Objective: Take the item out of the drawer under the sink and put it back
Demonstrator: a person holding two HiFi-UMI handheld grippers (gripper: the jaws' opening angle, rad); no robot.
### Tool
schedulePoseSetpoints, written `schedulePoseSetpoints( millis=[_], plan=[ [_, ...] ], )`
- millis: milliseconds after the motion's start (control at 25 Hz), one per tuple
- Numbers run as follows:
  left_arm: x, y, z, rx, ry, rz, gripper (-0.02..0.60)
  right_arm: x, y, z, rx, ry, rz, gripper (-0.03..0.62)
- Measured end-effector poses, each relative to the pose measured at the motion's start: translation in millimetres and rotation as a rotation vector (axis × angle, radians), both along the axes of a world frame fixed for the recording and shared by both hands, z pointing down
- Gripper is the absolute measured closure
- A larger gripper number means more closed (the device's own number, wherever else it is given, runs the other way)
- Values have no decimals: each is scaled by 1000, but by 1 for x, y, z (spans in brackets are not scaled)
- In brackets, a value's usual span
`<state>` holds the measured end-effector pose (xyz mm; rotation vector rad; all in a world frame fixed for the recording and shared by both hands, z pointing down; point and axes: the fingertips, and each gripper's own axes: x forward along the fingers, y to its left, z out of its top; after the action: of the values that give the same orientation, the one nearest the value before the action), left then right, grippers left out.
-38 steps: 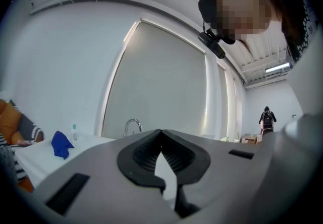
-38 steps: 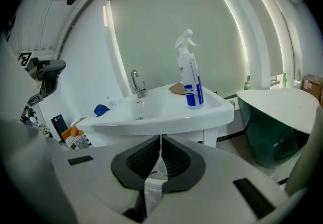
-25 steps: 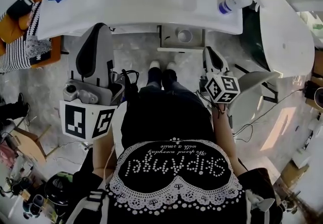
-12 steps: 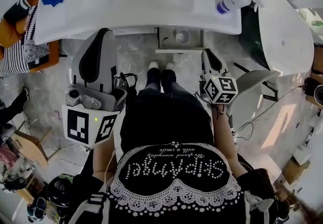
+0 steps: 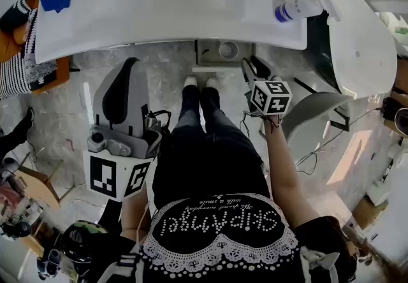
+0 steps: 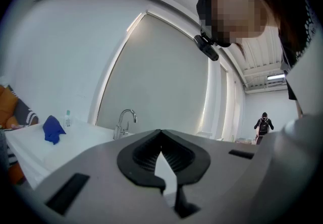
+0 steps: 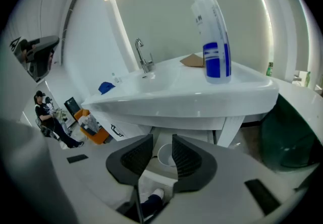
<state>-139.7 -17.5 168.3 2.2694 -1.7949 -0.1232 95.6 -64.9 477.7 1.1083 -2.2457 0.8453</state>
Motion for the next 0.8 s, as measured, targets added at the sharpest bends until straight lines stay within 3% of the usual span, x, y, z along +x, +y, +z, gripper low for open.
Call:
schedulePoseSetpoints(
  millis=[280,640,800],
  plan=[
    [2,-8,30,-80,15,-21,577,1,-17,52,-109,113,-60,485],
    [11,-18,62,-152,43,-27,577,-11,-24,101,-186,285,-233,485],
    [13,-20,69,-172,47,-32,577,-11,-27,117,-238,305,-233,485]
  ],
)
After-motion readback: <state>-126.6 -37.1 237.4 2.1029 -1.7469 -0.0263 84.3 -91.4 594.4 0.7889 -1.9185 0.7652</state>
